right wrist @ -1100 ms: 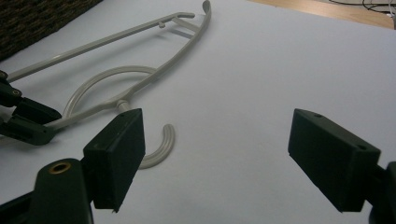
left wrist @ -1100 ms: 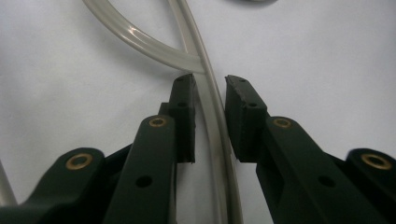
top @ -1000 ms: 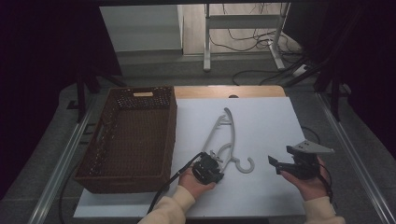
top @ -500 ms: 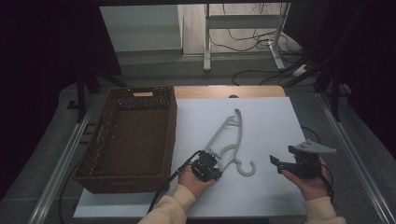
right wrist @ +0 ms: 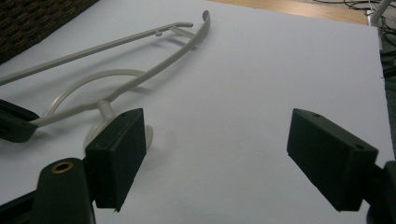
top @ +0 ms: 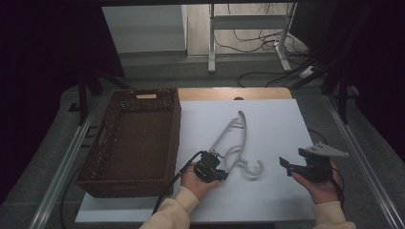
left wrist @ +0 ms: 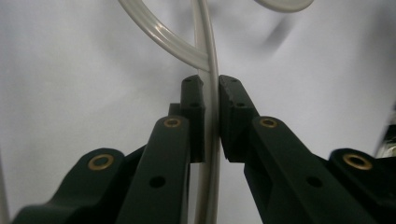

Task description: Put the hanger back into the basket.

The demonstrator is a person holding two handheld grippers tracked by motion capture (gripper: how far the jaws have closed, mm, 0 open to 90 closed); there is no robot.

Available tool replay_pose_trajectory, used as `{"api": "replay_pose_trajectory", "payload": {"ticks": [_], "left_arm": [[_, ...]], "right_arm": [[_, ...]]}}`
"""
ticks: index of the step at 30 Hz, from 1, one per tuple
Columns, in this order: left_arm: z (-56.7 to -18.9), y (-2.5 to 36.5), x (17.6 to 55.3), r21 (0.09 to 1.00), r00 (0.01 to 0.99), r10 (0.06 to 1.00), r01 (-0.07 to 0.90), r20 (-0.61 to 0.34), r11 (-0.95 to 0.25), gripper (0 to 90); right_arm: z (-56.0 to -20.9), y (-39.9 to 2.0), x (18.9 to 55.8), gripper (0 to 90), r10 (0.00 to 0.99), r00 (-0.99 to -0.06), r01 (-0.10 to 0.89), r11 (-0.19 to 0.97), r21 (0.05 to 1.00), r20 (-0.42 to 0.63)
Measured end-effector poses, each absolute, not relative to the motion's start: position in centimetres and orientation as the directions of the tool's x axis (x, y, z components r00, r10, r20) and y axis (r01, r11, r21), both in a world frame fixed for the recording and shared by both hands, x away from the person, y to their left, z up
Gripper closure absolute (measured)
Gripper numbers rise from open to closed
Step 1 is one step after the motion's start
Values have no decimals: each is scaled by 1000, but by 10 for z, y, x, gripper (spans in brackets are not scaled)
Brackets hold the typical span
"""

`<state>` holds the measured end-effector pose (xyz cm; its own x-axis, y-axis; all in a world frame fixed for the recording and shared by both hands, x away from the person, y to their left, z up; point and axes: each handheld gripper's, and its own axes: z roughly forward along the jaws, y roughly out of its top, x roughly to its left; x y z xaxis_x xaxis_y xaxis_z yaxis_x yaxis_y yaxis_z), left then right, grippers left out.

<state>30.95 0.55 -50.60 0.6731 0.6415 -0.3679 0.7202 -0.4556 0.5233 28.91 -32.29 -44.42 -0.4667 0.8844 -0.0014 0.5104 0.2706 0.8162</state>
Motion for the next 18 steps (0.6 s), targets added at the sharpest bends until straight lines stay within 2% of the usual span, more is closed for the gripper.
{"api": "replay_pose_trajectory", "payload": {"ticks": [13,18], "left_arm": [[-464,21,305,619,683,595,698,-424,-359,818],[-445,21,301,643,705,563,678,-431,-356,817]], "right_arm": [[-443,-327,289,201,895,-445,508,248,825,5],[-443,-327,289,201,893,-449,504,250,827,4]]}}
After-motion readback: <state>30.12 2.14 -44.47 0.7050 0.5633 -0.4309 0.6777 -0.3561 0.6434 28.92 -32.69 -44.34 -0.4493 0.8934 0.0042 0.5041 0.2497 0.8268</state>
